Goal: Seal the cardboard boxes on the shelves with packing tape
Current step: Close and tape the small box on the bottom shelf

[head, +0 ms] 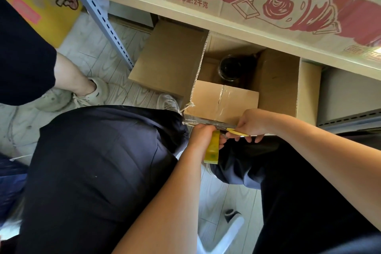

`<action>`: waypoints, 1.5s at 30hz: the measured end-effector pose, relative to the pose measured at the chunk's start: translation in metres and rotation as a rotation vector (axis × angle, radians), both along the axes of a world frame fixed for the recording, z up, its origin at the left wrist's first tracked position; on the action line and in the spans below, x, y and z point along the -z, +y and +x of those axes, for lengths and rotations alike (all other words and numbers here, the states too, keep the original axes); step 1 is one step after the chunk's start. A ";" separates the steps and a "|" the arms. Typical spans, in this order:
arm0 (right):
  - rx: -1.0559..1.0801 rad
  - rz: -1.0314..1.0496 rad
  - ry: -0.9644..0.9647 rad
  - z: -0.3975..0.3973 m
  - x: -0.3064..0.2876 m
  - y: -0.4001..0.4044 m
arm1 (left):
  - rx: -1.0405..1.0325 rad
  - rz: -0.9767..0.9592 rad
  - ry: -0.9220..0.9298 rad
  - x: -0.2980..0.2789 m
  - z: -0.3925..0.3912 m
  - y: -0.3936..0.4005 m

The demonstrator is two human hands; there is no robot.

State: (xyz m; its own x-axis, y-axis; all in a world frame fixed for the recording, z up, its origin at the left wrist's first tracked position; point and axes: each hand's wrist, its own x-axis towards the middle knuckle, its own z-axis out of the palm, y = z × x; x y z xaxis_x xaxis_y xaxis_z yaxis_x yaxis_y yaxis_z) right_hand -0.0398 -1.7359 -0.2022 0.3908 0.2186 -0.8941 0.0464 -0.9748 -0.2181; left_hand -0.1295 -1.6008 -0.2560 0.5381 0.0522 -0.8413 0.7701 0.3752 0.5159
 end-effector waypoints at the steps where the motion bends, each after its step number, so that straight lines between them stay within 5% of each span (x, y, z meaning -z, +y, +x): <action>1: -0.006 0.007 -0.005 0.000 0.000 0.000 | 0.000 0.006 0.007 0.000 0.001 0.001; 11: -0.110 -0.122 0.020 -0.017 -0.018 -0.001 | 0.018 0.141 0.096 -0.006 -0.006 0.006; 16: -0.319 -0.090 -0.276 -0.038 -0.084 -0.010 | 0.073 0.133 0.016 -0.036 -0.001 0.006; 22: 0.221 0.245 -0.635 -0.068 -0.204 -0.091 | 0.089 -0.041 -0.199 -0.126 0.008 -0.026; 27: 0.605 -0.051 -1.070 -0.074 -0.241 -0.182 | 0.308 -0.100 -0.430 -0.196 0.020 -0.089; 33: 0.854 -0.160 -1.043 -0.019 -0.214 -0.222 | 0.424 -0.163 -0.584 -0.245 0.033 -0.147; 40: 0.756 -0.069 -0.937 0.061 -0.170 -0.222 | 0.617 -0.077 -0.661 -0.242 0.059 -0.181; 43: 0.718 -0.109 -1.110 0.058 -0.167 -0.230 | 0.661 -0.081 -0.681 -0.232 0.066 -0.186; 45: 0.754 0.100 -1.253 0.038 -0.166 -0.232 | 0.683 -0.083 -0.686 -0.227 0.069 -0.187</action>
